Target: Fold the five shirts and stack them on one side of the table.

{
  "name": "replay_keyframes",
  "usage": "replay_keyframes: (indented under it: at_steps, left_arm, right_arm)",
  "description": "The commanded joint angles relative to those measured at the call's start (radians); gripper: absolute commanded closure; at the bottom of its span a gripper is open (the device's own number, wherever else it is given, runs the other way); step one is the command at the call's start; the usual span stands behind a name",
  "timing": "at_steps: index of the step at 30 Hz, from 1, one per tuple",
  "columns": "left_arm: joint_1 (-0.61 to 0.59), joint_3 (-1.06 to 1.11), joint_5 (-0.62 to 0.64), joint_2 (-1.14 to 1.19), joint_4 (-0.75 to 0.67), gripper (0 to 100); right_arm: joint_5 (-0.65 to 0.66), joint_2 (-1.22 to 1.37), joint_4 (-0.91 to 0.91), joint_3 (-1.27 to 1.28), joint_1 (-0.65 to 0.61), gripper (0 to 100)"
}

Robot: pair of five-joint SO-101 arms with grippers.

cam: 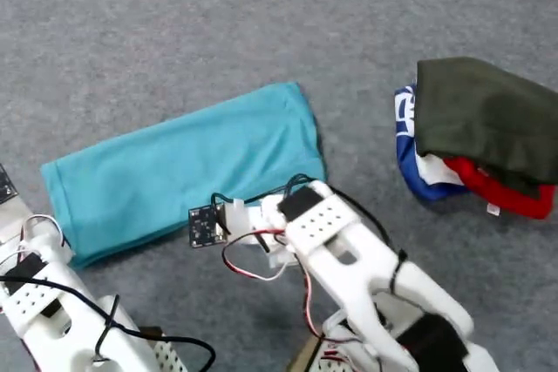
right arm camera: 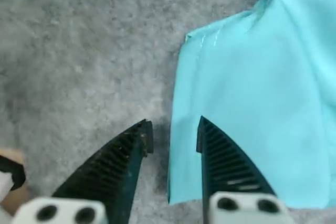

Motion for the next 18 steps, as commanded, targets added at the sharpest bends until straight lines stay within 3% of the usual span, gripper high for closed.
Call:
replay_keyframes:
  at_steps: [1, 10, 18]
  left_arm:
    - [0.014, -0.005, 0.006, -0.001, -0.014, 98]
    - [0.014, -0.005, 0.003, -0.001, -0.014, 98]
    - [0.014, -0.005, 0.000, 0.005, -0.015, 98]
  right_arm:
    - [-0.012, 0.081, -0.041, -0.048, -0.008, 84.3]
    - [-0.008, 0.209, -0.095, -0.099, 0.059, 84.3]
    - [-0.006, 0.120, 0.097, -0.232, 0.056, 84.4]
